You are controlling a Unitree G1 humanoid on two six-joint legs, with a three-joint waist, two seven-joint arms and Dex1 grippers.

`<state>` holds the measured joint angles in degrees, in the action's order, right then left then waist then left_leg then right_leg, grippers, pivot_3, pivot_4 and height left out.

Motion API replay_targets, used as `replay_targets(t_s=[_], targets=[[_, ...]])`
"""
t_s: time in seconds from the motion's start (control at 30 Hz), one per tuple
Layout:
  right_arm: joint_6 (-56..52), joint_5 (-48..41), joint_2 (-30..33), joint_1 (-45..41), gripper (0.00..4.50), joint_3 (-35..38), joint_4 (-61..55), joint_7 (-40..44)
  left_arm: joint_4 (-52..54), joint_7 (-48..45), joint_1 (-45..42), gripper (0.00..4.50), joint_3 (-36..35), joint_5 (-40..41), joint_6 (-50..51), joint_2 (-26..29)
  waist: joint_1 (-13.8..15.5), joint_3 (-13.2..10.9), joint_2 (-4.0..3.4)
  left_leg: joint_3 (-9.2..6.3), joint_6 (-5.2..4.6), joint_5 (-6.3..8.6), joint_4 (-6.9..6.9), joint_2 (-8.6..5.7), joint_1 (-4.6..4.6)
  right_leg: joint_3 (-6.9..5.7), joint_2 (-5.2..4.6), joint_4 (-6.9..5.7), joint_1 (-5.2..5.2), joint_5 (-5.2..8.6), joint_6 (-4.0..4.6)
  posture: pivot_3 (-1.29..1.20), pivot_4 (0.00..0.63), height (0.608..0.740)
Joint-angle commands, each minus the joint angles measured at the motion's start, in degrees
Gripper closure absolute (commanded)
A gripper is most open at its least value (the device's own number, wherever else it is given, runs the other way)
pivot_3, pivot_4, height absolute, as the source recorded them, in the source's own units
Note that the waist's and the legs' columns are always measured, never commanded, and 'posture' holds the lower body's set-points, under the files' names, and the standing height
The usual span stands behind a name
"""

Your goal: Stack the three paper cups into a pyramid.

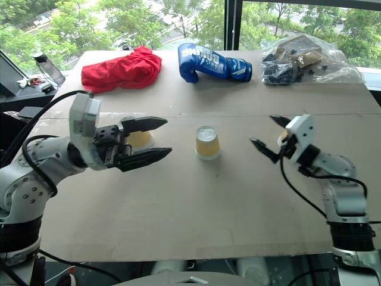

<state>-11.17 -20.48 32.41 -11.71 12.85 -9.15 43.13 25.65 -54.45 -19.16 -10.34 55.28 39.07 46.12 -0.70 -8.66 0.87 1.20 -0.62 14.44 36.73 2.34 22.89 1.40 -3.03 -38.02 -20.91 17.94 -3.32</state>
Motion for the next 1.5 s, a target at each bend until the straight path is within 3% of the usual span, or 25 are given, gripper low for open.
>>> replay_targets(t_s=[0.03,0.37,0.57,0.73,1.13,1.47,1.5], targets=[[1.3,-0.7,1.0,1.1,0.01,4.8,-0.7,-2.5,-1.1,-1.3,-3.1,0.00,1.8,0.3,1.1,-0.4,-0.3,0.0,0.00,0.03,0.01,0.00,0.00,0.01,-0.01,0.04,0.02,0.00,-0.01,0.00,0.00,0.00,0.150,0.740],[1.1,1.7,-2.5,-1.3,0.01,5.1,10.3,-11.3,-2.9,-5.2,-7.6,0.00,4.3,-3.0,0.7,-0.1,-0.2,0.0,-0.01,0.07,0.22,-0.13,0.03,0.05,0.00,0.11,0.11,0.00,-0.01,0.00,0.00,0.00,0.150,0.740],[0.7,0.1,-4.4,-2.5,0.01,5.0,11.9,-11.7,-2.0,-4.9,-6.8,0.00,3.2,-3.6,0.5,-0.2,-0.1,0.0,-0.02,0.05,0.23,-0.14,0.03,0.05,0.00,0.10,0.11,-0.01,-0.02,0.00,0.00,0.00,0.150,0.740],[0.7,-1.0,-4.7,-2.6,2.05,3.8,10.0,-10.2,-1.8,-5.1,-5.7,0.00,2.6,-4.2,0.1,0.4,-0.1,0.0,-0.02,0.05,0.23,-0.14,0.03,0.05,0.00,0.11,0.10,-0.02,-0.01,0.00,0.00,0.00,0.150,0.740],[-2.4,-0.2,-12.8,-5.3,2.05,-10.6,2.5,-8.1,-1.1,-5.7,2.0,0.00,-0.9,-6.0,-1.5,2.6,-0.3,0.0,-0.02,0.04,0.22,-0.13,0.03,0.12,-0.01,0.09,0.13,-0.05,-0.03,0.00,0.01,0.00,0.150,0.740],[-2.6,2.9,-13.3,-9.1,2.05,-16.7,6.1,-5.5,0.7,-4.1,4.4,0.00,-3.0,-5.4,-1.3,2.7,-0.1,0.0,-0.01,-0.02,0.22,-0.13,0.09,0.05,0.02,0.05,0.07,-0.07,-0.02,0.00,0.00,0.00,0.150,0.740],[-2.9,2.8,-13.2,-9.2,1.38,-16.8,6.2,-5.1,0.8,-4.0,4.6,0.00,-3.1,-5.3,-1.3,2.7,-0.1,0.0,-0.01,-0.03,0.22,-0.13,0.09,0.06,0.02,0.04,0.08,-0.08,-0.03,0.00,0.01,0.00,0.150,0.740]])
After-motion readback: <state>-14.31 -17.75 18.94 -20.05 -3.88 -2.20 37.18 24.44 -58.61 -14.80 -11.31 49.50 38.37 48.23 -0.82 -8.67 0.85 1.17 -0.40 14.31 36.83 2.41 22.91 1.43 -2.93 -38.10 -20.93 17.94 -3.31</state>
